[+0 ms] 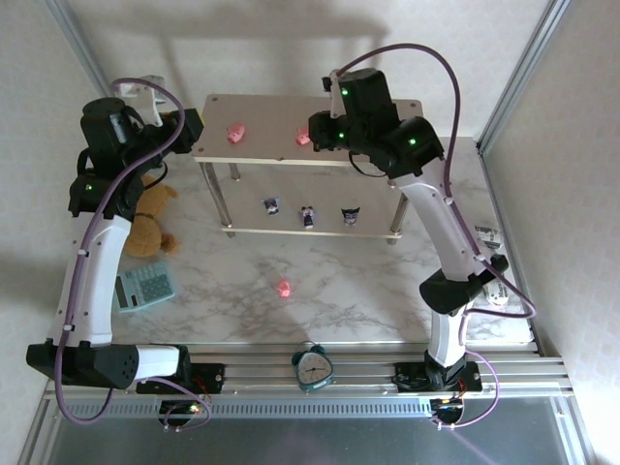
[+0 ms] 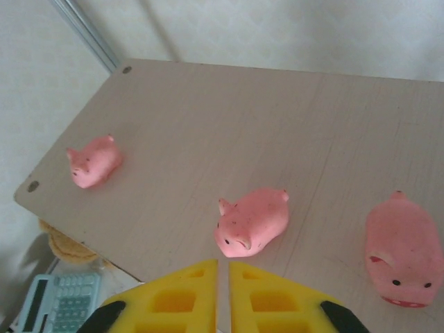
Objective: Place and organize the plastic toys onto the shelf
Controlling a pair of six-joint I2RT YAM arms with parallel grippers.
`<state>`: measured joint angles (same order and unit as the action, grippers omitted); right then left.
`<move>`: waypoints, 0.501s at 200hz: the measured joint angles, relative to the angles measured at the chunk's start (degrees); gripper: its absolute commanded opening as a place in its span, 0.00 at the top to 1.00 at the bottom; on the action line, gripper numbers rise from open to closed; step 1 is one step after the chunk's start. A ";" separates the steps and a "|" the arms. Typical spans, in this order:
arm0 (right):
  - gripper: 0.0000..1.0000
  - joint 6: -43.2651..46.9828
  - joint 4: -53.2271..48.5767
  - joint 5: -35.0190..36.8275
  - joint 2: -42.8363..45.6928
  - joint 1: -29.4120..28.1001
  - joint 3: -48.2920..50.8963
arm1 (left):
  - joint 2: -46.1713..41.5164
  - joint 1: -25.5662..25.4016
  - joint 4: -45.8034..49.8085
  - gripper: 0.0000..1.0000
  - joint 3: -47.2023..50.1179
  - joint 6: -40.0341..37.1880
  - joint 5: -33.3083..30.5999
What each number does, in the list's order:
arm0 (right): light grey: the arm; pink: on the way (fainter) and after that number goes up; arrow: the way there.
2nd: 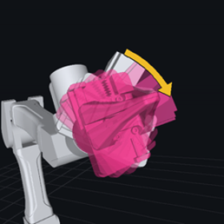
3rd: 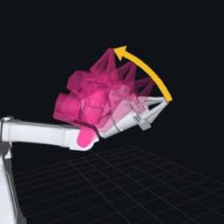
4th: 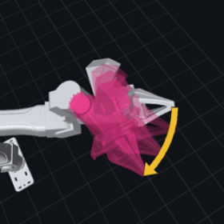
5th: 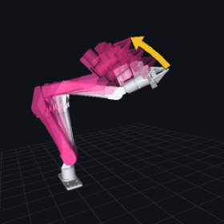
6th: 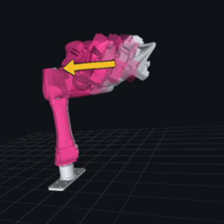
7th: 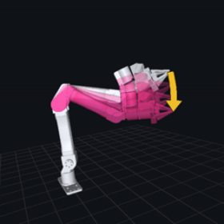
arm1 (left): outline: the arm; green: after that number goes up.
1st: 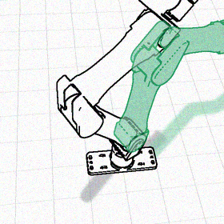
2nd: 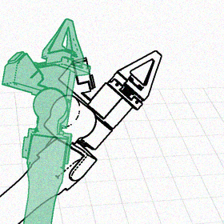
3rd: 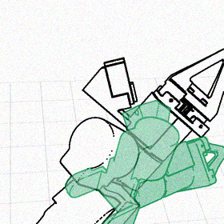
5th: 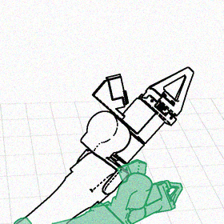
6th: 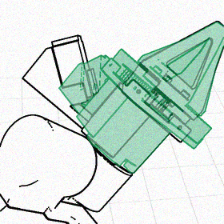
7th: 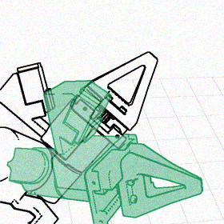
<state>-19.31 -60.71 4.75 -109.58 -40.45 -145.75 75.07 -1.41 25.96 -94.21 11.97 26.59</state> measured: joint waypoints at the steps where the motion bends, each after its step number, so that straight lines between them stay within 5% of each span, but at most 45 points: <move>1: 0.87 0.00 -0.07 0.11 -0.04 -0.02 -0.11 | 0.00 0.00 0.02 0.65 0.00 0.00 0.00; 100: 0.88 -0.04 -3.56 11.17 -6.16 -1.60 -4.55 | 0.00 0.96 1.33 0.64 -0.09 -1.66 0.44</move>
<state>-19.35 -64.27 15.92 -115.74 -42.04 -150.30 75.07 -0.45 27.29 -94.30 10.31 27.03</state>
